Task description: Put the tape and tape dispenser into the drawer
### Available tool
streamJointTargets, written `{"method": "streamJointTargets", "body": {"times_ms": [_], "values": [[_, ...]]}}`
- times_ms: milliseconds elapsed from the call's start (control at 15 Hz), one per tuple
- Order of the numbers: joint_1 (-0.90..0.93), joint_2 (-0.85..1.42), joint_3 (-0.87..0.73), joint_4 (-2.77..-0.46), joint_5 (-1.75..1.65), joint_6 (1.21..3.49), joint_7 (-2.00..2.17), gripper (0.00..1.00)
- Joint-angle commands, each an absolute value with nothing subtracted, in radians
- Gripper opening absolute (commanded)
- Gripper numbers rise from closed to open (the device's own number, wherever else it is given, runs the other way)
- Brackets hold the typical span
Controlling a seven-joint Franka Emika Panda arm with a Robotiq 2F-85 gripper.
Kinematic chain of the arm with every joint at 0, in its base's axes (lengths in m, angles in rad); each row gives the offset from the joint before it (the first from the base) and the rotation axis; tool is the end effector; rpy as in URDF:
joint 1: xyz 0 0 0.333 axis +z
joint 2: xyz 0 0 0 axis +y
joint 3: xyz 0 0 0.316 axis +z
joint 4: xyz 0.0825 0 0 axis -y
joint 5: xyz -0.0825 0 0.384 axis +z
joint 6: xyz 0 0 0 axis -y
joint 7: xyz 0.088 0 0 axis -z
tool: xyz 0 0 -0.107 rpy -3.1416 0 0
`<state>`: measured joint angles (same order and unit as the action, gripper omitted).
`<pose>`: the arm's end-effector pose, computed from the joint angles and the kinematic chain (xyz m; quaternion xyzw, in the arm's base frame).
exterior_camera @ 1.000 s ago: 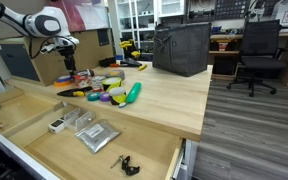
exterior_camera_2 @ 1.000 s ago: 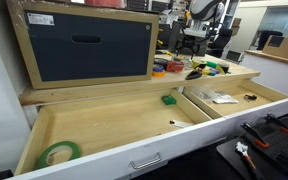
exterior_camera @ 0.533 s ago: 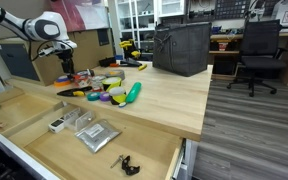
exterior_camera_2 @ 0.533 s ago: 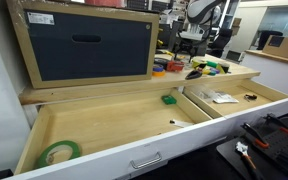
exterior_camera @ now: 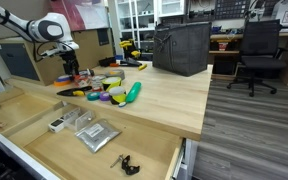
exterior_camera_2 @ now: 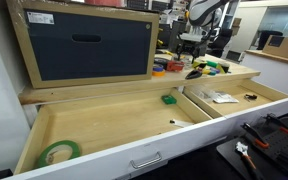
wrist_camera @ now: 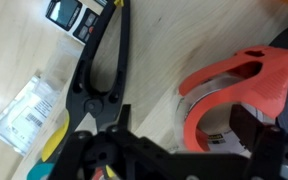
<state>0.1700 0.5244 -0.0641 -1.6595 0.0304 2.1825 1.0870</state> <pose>0.6746 0.0778 0.3052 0.8800 -0.4750 0.0019 0.0030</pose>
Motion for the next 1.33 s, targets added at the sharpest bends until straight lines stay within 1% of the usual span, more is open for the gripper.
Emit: {"method": "streamJointTargets", "body": {"times_ms": [0,533,600,667,933,1267], "values": [[0.187,0.550,-0.080,-1.610,-0.003,2.157,1.186,1.00],[0.195,0.657,-0.090,-1.507,-0.050,2.137,1.320,1.00],[0.195,0.668,-0.092,-1.498,-0.056,2.142,1.326,0.75],[0.195,0.679,-0.093,-1.488,-0.058,2.141,1.331,0.74],[0.192,0.705,-0.095,-1.461,-0.056,2.134,1.328,0.42],[0.193,0.690,-0.101,-1.485,-0.068,2.151,1.314,0.06]]}}
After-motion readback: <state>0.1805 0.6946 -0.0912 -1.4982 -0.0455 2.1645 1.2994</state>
